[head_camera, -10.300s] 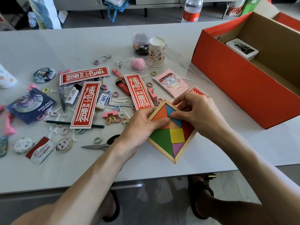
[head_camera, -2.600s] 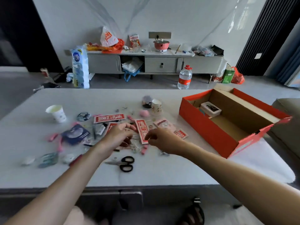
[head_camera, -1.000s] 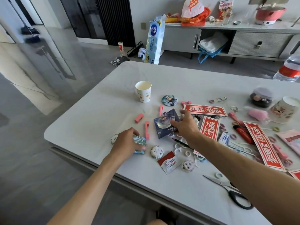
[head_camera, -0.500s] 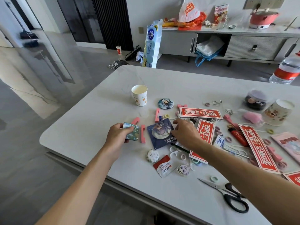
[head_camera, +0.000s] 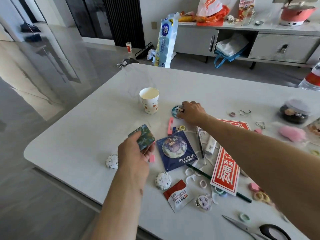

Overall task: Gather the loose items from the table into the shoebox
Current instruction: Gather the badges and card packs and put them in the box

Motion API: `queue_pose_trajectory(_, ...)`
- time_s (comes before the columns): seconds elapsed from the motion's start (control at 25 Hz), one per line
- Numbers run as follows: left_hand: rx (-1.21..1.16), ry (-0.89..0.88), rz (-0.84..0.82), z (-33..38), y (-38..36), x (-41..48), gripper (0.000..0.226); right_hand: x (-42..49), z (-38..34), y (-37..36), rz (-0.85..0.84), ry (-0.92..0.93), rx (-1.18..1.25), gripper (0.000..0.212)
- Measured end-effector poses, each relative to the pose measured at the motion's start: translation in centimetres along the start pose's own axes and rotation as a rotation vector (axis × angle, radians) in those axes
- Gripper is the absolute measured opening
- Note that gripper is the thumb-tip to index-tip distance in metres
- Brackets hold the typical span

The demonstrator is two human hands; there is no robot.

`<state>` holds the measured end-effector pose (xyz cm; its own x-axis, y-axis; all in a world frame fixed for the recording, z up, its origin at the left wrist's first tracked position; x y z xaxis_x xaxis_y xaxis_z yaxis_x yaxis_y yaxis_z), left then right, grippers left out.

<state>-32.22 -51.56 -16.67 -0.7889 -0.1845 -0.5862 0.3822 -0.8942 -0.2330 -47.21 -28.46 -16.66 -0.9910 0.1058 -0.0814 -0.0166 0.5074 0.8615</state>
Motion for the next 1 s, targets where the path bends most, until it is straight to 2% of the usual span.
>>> queue_pose_trajectory(0.16, 0.068, -0.038, 0.058, -0.8, -0.1, 0.7, 0.008, 1.5, 0.3, 0.0, 0.015, -0.056, 0.164, 0.069)
queue_pose_trajectory(0.24, 0.129, -0.082, 0.076, -0.5, -0.1, 0.9, 0.006, 1.2, -0.2, 0.9, 0.075, -0.018, 0.307, 0.054)
queue_pose_trajectory(0.36, 0.168, -0.1, 0.026, -0.3, -0.4, 0.4, 0.016, -1.4, -1.1, 2.9, 0.195, -0.024, 0.604, 0.033)
queue_pose_trajectory(0.4, 0.166, -0.104, 0.006, -0.2, -0.3, 0.3, 0.02, -2.7, -1.3, 3.1, 0.165, -0.042, 0.738, 0.029)
queue_pose_trajectory(0.48, 0.163, -0.136, -0.016, 0.2, 0.1, -0.1, 0.022, -6.1, -2.0, 2.5, -0.031, -0.052, 0.878, 0.031)
queue_pose_trajectory(0.56, 0.171, -0.156, -0.009, 0.3, 0.7, -0.4, 0.018, -9.9, -2.0, 1.4, -0.22, -0.049, 0.663, 0.044)
queue_pose_trajectory(0.64, 0.2, -0.133, -0.01, -0.2, 0.8, -0.7, 0.018, -12.3, -1.3, 0.6, -0.253, -0.076, 0.412, 0.055)
queue_pose_trajectory(0.68, 0.23, -0.111, -0.011, -0.7, 0.7, -0.9, 0.019, -12.8, -1.0, 0.3, -0.244, -0.109, 0.378, 0.053)
queue_pose_trajectory(0.84, 0.315, -0.047, -0.007, -1.8, 0.4, -1.5, 0.007, -13.4, -0.8, -0.7, -0.242, -0.239, 0.476, 0.042)
queue_pose_trajectory(1.0, 0.286, -0.089, -0.004, -1.5, 0.6, -1.1, 0.007, -13.5, -0.6, -0.9, -0.235, -0.292, 0.634, 0.037)
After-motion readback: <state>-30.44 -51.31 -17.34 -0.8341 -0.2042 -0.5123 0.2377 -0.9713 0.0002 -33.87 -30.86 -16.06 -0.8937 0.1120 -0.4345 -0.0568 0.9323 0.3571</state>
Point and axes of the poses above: each hand's wrist, its own x-axis towards the middle knuckle, its own y-axis out of the back of the hand, z = x × y, the point moved 8 cm from there along x, towards the middle knuckle, and after that the axes turned 13 degrees about x, right-handed, at the moved point
